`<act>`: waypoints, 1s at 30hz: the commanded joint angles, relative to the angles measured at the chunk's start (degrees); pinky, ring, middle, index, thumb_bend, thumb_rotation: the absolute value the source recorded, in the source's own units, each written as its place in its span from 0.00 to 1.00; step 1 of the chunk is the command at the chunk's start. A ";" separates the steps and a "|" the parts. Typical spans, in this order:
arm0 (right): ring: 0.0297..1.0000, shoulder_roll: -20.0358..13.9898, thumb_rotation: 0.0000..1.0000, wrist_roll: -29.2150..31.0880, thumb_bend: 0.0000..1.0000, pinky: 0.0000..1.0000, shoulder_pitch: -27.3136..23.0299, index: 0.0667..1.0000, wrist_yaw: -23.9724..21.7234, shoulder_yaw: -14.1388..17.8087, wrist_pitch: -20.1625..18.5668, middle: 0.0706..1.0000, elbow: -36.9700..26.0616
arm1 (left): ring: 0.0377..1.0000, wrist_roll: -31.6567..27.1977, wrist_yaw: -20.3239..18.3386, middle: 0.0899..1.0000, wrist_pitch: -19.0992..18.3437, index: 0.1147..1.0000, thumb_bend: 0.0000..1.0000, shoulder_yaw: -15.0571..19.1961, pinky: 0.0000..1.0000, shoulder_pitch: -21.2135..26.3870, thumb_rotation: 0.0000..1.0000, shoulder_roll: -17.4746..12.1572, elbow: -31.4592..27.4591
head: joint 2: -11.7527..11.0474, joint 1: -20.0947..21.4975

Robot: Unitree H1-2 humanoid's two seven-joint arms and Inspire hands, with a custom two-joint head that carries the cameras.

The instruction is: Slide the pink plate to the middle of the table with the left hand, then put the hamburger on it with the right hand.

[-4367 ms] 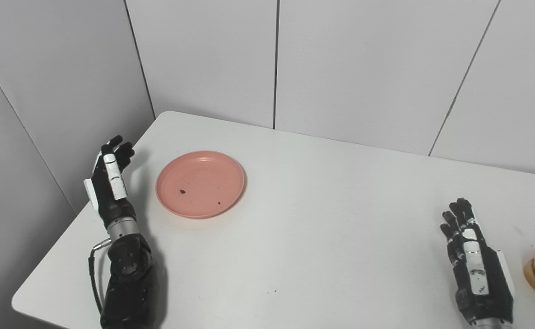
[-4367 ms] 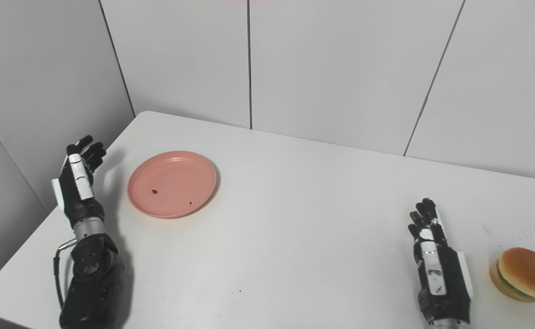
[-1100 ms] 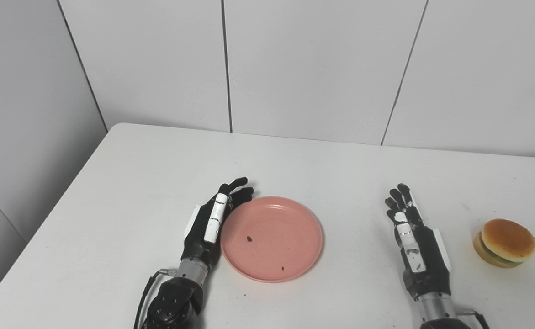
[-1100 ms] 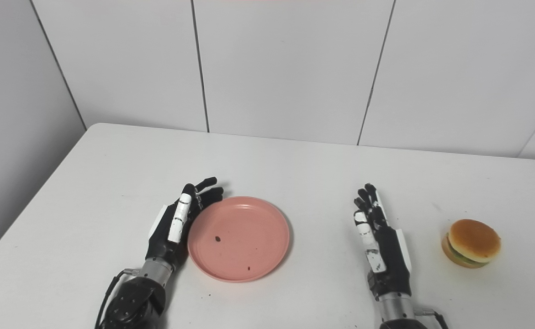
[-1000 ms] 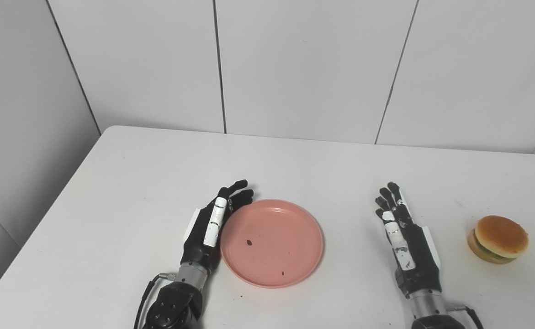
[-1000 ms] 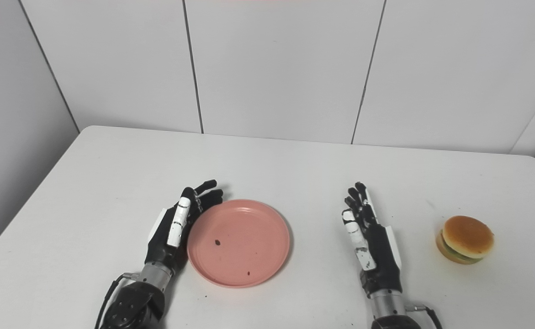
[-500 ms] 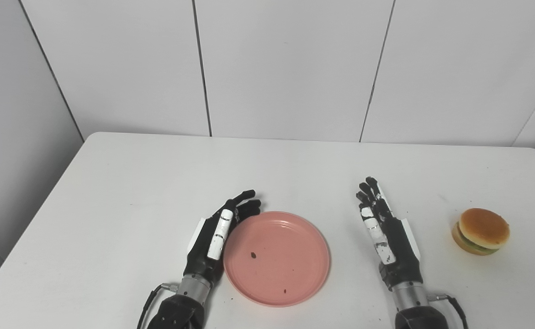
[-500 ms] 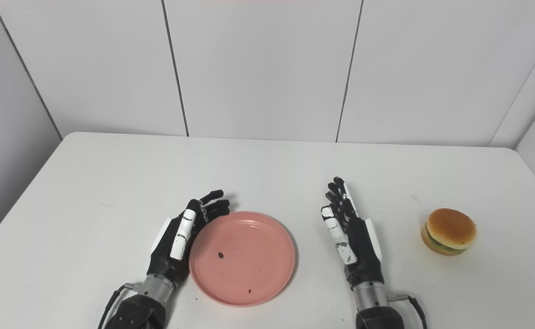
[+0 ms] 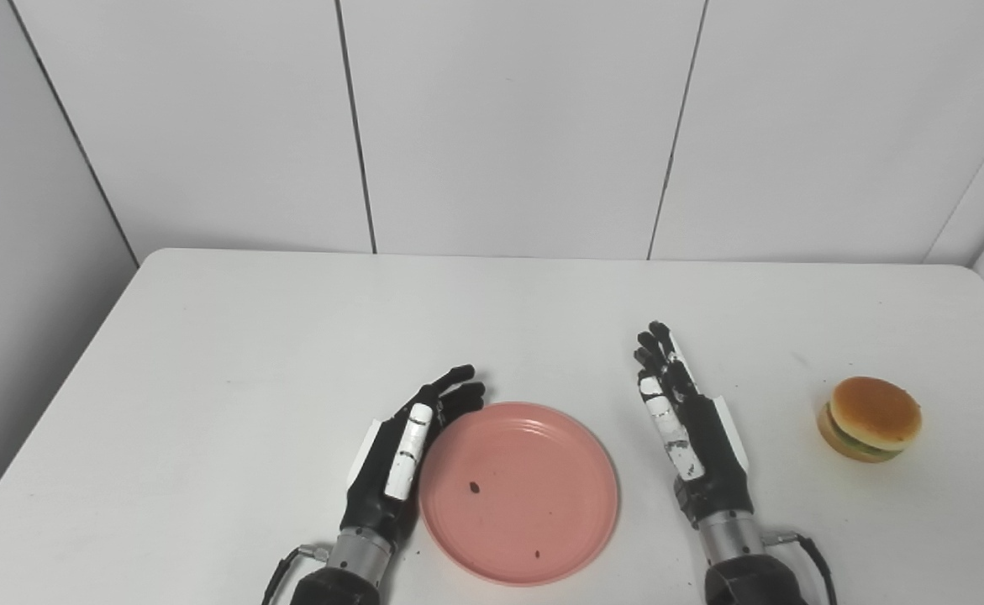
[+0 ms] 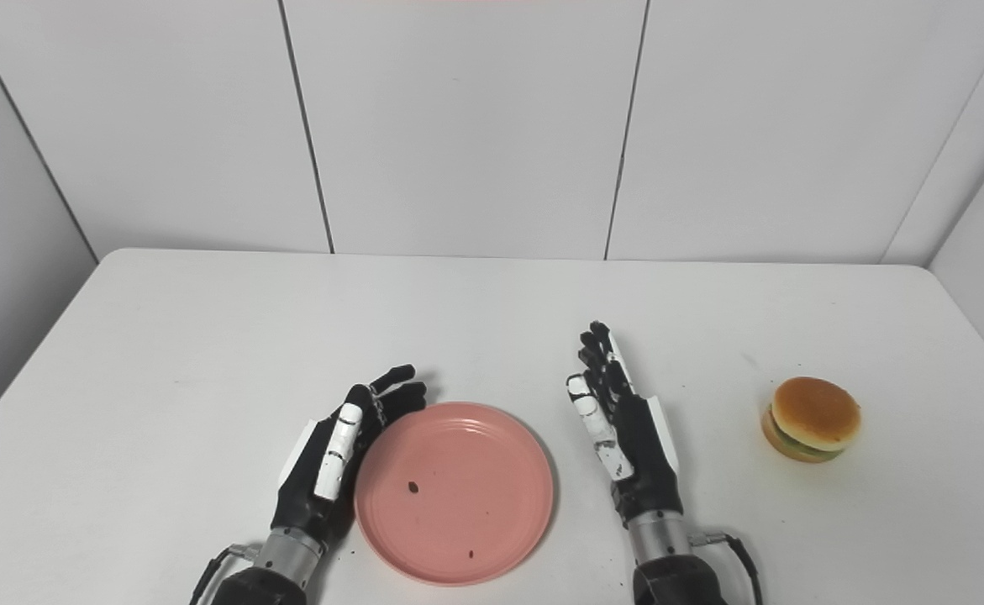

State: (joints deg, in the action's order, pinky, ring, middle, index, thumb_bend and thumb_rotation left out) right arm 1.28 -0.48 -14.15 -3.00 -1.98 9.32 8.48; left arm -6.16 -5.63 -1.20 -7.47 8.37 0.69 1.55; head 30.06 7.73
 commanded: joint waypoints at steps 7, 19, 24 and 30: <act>0.94 0.94 0.86 0.39 0.63 0.97 1.60 0.98 0.10 -0.59 2.08 0.95 2.21 | 0.82 0.81 -2.17 0.80 -2.94 0.79 0.57 -2.59 0.85 -2.60 1.00 0.61 0.94 | 0.20 0.00; 0.94 0.81 0.87 -0.50 0.61 0.96 0.85 0.97 0.95 -0.42 2.51 0.95 2.02 | 0.92 0.20 -2.66 0.89 -2.41 0.86 0.53 -2.63 0.92 -3.43 1.00 1.01 0.27 | 0.72 0.60; 0.94 0.46 0.86 -0.39 0.60 0.95 0.36 0.97 1.70 0.16 1.54 0.94 0.44 | 0.94 0.91 -2.58 0.91 -0.53 0.89 0.54 -2.12 0.95 -3.08 1.00 1.11 1.34 | 1.04 1.04; 0.96 -0.55 0.86 -2.79 0.58 1.00 -1.35 0.96 4.68 1.92 1.99 0.96 -1.78 | 0.96 1.30 -2.87 0.94 -0.34 0.93 0.57 -1.76 0.98 -2.63 1.00 0.64 2.14 | 1.75 1.81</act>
State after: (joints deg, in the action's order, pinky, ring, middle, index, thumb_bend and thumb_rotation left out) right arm 1.38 -2.06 -14.64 0.55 -0.62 9.40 7.91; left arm -5.20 -8.03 -0.93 -9.35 7.05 1.90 1.05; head 31.73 9.58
